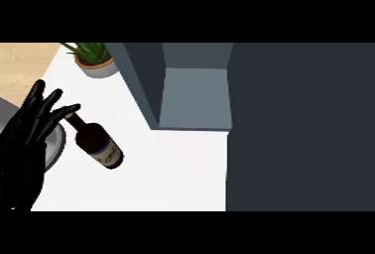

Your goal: Pick up the wine, place it into the cabinet and close the cabinet

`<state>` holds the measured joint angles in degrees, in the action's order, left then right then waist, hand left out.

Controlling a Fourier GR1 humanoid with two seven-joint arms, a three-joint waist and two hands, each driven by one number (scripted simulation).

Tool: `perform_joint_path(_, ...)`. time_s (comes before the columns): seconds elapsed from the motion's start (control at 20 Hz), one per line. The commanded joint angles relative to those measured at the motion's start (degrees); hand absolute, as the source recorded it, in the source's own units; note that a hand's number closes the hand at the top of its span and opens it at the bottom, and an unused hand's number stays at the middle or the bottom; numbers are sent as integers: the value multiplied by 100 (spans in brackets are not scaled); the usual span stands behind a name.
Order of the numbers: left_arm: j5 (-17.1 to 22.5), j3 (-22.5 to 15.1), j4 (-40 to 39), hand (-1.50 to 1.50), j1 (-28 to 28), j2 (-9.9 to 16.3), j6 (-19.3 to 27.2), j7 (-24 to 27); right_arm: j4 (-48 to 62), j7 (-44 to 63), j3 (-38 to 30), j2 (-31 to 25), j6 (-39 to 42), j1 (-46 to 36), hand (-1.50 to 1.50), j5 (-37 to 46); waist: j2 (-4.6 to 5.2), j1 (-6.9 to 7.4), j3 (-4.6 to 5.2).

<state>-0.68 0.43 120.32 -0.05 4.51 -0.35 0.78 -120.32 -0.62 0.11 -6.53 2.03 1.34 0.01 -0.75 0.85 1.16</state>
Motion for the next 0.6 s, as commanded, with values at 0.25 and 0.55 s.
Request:
perform_joint_path(0.25,2215,776,-716,-150,-1112,1172,-1702,-522,-704,125,208,226,-143,535,-150,89,77,-251,-111)
perform_joint_path(0.55,4087,919,-629,-150,-972,1349,-1686,-2330,-1632,1413,734,81,440,1058,-150,-1110,36,-147,-117)
